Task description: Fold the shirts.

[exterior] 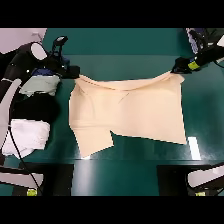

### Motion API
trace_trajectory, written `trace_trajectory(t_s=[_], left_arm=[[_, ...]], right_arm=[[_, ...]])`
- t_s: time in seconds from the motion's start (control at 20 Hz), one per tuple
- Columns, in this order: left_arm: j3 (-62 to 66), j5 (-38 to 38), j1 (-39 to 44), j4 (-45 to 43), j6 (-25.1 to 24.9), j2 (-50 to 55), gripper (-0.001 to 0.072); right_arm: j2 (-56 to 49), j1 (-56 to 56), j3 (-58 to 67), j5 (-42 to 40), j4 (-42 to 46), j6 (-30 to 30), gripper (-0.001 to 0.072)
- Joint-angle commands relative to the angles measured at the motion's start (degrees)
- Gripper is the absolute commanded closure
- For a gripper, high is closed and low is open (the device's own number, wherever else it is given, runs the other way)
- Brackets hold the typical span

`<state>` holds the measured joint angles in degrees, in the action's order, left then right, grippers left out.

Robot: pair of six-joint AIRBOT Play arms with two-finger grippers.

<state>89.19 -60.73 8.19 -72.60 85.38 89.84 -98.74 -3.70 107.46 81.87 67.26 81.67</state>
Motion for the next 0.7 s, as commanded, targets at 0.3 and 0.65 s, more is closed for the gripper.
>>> trace_trajectory(t_s=[0.3,0.65], left_arm=[[-5.05,-15.15,-12.33,-1.07,-0.20,-7.61,0.0253],[-43.17,-6.60,-13.64,1.77,-1.44,-25.40,0.0253]], right_arm=[[12.13,10.80,-15.39,7.04,-16.65,-6.99,0.0376],[29.42,17.53,-44.11,3.54,-24.72,-11.91,0.0376]])
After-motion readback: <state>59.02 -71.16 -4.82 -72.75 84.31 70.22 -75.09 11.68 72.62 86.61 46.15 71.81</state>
